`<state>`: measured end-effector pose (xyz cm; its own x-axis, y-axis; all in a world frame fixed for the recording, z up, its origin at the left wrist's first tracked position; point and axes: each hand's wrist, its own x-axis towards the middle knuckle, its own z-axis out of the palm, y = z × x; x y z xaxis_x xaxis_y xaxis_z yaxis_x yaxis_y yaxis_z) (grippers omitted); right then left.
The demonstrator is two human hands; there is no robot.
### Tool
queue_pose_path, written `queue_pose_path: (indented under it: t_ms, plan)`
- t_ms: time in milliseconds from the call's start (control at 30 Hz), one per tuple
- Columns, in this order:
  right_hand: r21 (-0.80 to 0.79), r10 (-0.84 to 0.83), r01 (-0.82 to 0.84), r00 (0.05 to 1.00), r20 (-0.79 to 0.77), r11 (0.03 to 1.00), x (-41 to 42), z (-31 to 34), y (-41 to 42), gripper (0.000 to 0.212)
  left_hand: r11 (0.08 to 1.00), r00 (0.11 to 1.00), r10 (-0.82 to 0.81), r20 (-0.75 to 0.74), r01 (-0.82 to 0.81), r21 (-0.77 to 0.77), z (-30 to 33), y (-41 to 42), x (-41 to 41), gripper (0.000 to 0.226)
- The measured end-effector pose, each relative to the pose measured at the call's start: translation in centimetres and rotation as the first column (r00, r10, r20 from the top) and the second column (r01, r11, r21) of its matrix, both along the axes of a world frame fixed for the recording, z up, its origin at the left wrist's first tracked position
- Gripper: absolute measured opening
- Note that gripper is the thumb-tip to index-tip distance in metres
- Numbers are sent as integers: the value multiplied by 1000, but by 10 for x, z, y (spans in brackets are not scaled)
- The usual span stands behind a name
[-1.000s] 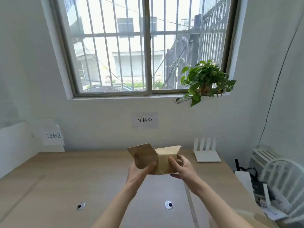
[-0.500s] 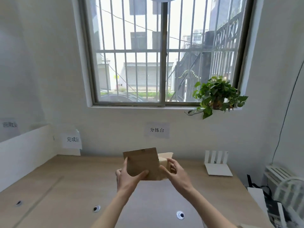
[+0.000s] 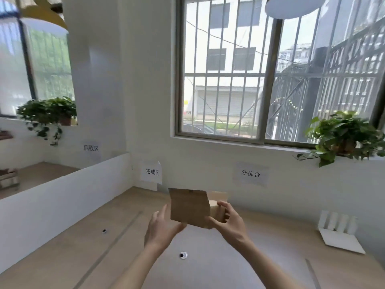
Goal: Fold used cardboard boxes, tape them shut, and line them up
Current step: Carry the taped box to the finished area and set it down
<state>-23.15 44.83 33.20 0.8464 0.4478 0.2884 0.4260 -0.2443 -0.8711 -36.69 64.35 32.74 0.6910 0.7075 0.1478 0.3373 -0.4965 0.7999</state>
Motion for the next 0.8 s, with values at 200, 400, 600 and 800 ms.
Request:
queue_pose_path:
  t_ms: [200,400,600,800]
  plan:
    - [-18,71,-70,996,44,997,-35,-23,113,73,989,985,87,-148,-67,135,-34,108,-86,84]
    - [-30,171,-170,985,33,985,-39,-57,231,76,974,960,142,-241,-92,207,-57,207,-113,71]
    - [-42,210,-210,978,6,977,-1,-106,354,80,972,927,189,-324,-129,197,-89,311,-90,63]
    - [-37,204,-205,978,-30,978,58,-143,454,70,984,900,162,-404,-116,136,-121,421,-33,56]
